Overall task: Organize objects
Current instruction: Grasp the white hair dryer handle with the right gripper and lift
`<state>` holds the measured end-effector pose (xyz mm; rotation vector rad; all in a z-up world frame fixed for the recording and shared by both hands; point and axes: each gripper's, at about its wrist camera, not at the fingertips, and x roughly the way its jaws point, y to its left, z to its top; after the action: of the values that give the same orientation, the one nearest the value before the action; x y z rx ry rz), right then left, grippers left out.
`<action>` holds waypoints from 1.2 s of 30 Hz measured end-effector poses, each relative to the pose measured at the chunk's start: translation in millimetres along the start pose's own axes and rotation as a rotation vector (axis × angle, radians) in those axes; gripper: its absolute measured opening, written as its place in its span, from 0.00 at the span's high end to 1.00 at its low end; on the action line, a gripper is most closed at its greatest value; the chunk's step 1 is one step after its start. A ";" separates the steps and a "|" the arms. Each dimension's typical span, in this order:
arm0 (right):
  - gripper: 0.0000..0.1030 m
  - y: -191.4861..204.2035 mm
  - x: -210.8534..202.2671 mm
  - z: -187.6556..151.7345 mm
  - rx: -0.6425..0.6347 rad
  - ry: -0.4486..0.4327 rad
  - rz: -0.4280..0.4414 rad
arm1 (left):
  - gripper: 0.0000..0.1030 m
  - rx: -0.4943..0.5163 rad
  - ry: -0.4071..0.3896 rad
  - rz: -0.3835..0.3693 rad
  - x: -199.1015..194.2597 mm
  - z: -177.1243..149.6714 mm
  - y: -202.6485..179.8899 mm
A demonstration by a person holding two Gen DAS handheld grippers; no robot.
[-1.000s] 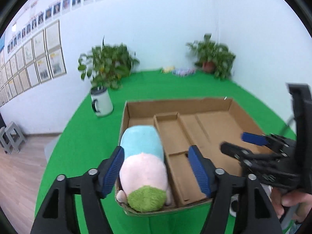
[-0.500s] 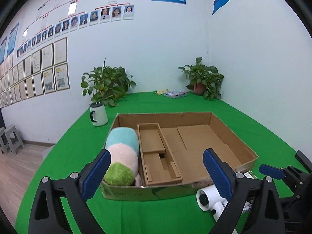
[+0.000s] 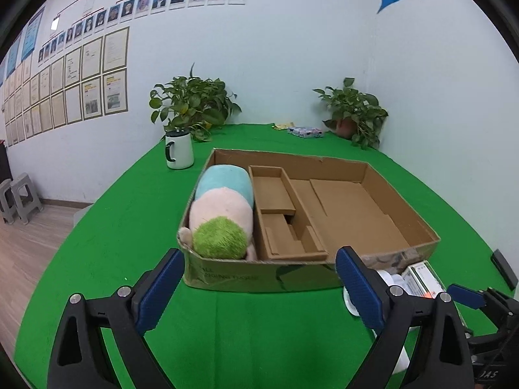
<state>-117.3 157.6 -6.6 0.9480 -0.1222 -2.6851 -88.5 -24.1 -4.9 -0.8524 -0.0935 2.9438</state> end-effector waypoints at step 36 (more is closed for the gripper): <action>0.73 4.4 40.4 -65.0 -0.004 0.269 0.019 | 0.64 -0.179 0.616 -0.640 138.7 -85.7 -79.7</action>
<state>-105.5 142.4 -80.8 1.2870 -0.0686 -2.5108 -155.1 70.8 -144.5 -1.3942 -0.4871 2.0167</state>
